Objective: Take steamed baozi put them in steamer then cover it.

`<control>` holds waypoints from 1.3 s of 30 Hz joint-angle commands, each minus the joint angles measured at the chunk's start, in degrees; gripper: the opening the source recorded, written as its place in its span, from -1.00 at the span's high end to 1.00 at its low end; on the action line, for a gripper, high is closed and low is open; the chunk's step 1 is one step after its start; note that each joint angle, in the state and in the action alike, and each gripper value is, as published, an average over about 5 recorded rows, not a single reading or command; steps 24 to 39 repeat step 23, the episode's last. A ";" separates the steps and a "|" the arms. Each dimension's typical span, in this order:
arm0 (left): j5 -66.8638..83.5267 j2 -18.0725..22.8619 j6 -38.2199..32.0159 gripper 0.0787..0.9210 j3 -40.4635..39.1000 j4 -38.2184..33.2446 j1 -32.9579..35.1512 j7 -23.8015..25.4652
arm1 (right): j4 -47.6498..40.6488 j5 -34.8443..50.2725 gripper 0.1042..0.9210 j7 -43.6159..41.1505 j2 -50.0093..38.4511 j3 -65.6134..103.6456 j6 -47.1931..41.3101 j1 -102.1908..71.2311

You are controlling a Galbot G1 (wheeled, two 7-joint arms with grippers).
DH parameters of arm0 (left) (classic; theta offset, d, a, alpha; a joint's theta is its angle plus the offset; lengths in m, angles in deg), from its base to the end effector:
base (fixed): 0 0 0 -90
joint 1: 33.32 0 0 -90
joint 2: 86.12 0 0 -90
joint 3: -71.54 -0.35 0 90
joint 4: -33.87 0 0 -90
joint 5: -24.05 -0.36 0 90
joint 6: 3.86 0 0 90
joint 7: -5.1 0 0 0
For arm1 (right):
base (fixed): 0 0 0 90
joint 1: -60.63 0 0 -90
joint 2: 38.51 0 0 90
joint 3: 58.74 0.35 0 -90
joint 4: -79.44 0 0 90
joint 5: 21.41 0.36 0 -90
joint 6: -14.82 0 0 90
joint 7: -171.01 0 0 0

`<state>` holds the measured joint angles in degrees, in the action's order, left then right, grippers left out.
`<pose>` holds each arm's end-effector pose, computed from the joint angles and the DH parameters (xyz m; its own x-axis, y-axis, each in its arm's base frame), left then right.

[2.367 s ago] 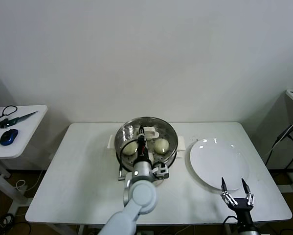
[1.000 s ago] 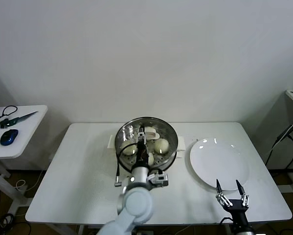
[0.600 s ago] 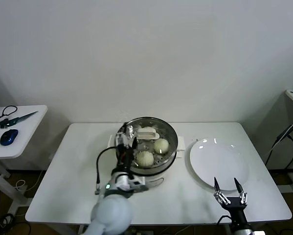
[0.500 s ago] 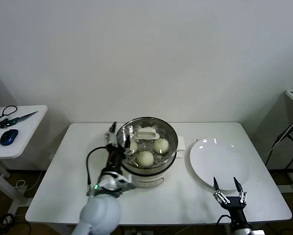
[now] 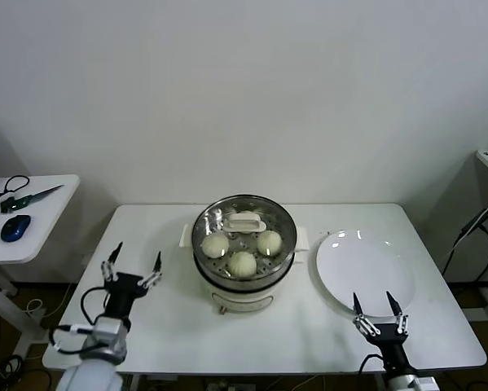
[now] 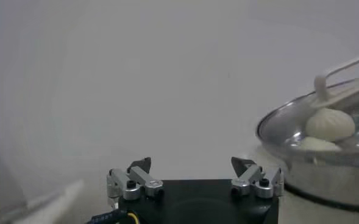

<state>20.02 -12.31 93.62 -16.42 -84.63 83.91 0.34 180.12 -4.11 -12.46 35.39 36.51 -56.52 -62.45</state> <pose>0.2043 0.0605 -0.2941 -0.9965 -0.0187 0.0817 0.0101 0.9407 0.3391 0.1515 -0.1097 -0.4128 -0.9986 -0.0246 0.0471 -0.0247 0.9997 -0.0017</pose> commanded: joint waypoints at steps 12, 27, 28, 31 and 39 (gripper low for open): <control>17.09 2.11 -16.76 -0.77 2.27 8.18 9.35 -0.81 | -1.78 0.89 -0.76 -0.51 -0.45 -0.63 -0.03 0.65; 16.33 2.52 -16.56 -0.77 1.62 8.98 8.92 0.10 | -1.55 1.05 -0.76 -0.46 -0.22 -0.79 0.06 0.53; 16.33 2.52 -16.56 -0.77 1.62 8.98 8.92 0.10 | -1.55 1.05 -0.76 -0.46 -0.22 -0.79 0.06 0.53; 16.33 2.52 -16.56 -0.77 1.62 8.98 8.92 0.10 | -1.55 1.05 -0.76 -0.46 -0.22 -0.79 0.06 0.53; 16.33 2.52 -16.56 -0.77 1.62 8.98 8.92 0.10 | -1.55 1.05 -0.76 -0.46 -0.22 -0.79 0.06 0.53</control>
